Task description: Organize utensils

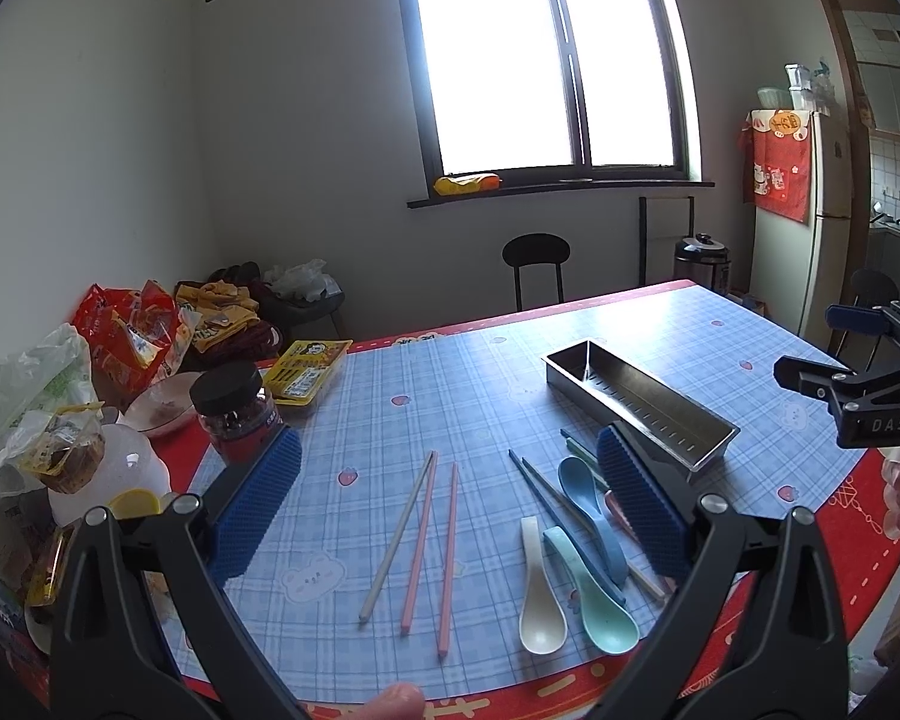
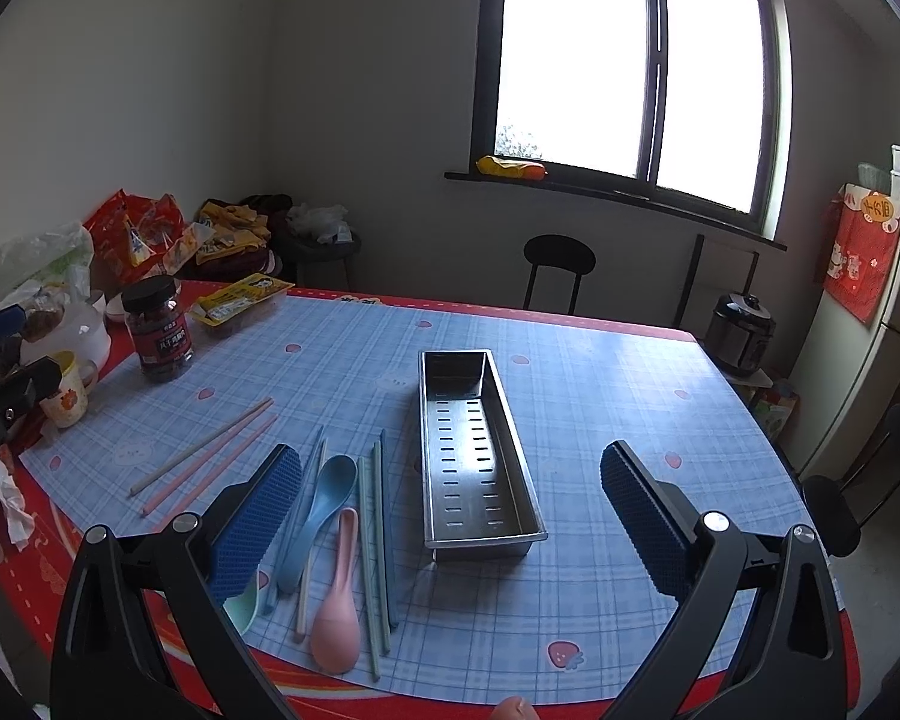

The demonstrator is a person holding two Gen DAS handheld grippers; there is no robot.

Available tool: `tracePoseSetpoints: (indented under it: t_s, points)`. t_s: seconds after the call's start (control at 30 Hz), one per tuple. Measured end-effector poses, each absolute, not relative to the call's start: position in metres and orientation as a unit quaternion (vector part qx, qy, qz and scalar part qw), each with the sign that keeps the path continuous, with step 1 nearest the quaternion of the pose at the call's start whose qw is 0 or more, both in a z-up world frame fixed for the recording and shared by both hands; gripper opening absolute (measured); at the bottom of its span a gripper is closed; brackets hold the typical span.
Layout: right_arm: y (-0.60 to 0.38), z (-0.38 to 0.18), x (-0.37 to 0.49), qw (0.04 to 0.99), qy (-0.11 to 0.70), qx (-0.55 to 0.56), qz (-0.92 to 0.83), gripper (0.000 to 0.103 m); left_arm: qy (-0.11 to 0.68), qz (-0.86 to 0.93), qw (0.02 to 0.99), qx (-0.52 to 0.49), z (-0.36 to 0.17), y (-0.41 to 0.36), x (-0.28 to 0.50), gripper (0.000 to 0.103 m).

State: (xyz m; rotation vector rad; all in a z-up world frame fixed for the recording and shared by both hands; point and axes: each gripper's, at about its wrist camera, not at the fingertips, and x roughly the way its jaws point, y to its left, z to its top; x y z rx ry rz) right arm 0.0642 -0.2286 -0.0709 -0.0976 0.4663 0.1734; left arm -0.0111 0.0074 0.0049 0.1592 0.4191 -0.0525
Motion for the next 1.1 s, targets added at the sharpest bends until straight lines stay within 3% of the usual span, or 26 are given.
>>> tracePoseSetpoints:
  t_s: [0.47, 0.87, 1.1]
  points:
    - [-0.214, -0.108, 0.078, 0.958, 0.242, -0.009, 0.152, 0.098, 0.282, -0.086, 0.955, 0.029, -0.046, 0.019, 0.007, 0.097]
    - [-0.182, -0.177, 0.103, 0.917, 0.355, -0.037, 0.180, 0.098, 0.298, -0.084, 0.951, -0.022, -0.090, 0.050, 0.017, 0.097]
    - [-0.172, -0.194, 0.107, 0.909, 0.366, -0.045, 0.194, 0.098, 0.339, -0.088, 0.936, -0.031, -0.111, 0.055, 0.029, 0.097]
